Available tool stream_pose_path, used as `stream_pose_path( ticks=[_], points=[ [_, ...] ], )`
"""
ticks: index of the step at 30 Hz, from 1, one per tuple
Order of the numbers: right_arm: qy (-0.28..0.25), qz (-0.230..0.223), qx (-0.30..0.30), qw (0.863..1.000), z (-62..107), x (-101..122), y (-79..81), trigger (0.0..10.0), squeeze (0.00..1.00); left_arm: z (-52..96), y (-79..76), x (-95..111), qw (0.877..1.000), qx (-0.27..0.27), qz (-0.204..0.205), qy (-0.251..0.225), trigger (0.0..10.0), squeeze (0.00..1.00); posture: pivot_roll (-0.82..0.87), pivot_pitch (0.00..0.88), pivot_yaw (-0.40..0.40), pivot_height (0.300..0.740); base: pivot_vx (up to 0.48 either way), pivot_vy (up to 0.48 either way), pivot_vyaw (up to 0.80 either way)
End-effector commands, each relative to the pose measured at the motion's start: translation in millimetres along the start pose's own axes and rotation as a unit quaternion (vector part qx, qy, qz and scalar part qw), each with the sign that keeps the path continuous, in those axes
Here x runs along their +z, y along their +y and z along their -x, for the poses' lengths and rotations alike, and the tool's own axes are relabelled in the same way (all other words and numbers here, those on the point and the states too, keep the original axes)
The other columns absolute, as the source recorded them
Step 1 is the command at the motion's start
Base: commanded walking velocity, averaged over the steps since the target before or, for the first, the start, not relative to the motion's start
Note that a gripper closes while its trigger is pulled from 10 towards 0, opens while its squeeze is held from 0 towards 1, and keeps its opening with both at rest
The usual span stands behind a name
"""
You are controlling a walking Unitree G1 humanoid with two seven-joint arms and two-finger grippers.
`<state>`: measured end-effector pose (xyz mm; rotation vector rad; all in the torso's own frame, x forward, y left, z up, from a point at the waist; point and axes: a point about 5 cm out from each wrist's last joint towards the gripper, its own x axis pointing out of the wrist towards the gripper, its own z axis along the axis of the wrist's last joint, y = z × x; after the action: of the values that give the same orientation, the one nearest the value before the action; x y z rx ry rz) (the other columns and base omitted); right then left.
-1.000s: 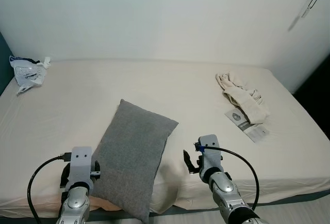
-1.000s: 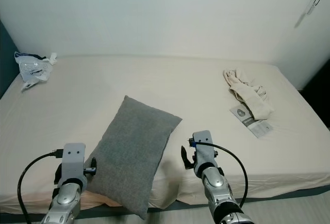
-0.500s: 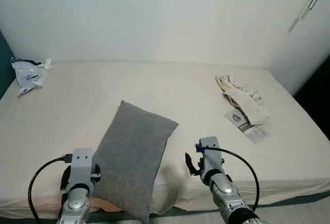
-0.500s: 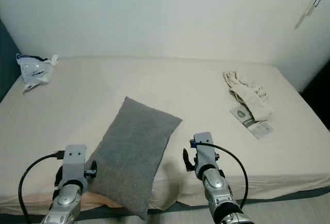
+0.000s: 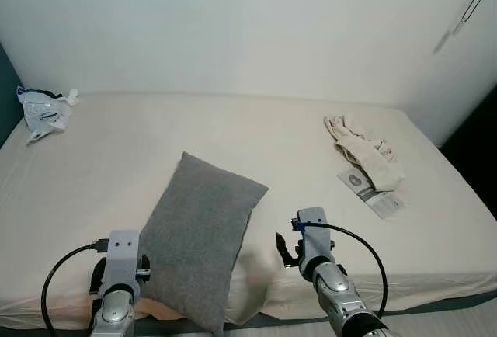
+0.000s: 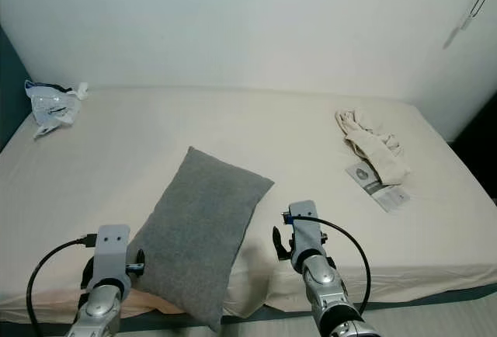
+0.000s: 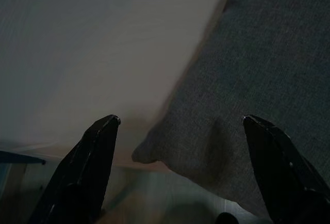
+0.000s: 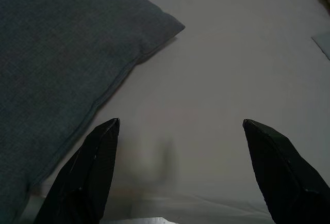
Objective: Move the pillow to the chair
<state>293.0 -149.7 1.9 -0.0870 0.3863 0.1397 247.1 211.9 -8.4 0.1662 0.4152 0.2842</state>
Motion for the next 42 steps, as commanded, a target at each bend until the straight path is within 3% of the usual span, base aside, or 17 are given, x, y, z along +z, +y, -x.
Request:
stream_pose_path(
  ticks=[1, 42],
  points=[
    [0.017, 0.0, -0.003, 1.0, 2.2, -7.1, -0.9, 10.0, 0.0, 2.6, -0.4, -6.5, 1.0, 0.0, -0.006, 0.014, 10.0, 0.0, 0.13, 0.067, -0.102, 0.74, 0.0, 0.0, 0.0],
    [0.04, 0.004, -0.001, 0.999, -2.5, -4.5, 1.4, 10.0, 0.0, -4.9, 1.9, 1.8, 1.0, -0.018, -0.013, 0.01, 10.0, 0.0, 0.16, 0.049, -0.101, 0.74, 0.0, 0.0, 0.0]
  ],
)
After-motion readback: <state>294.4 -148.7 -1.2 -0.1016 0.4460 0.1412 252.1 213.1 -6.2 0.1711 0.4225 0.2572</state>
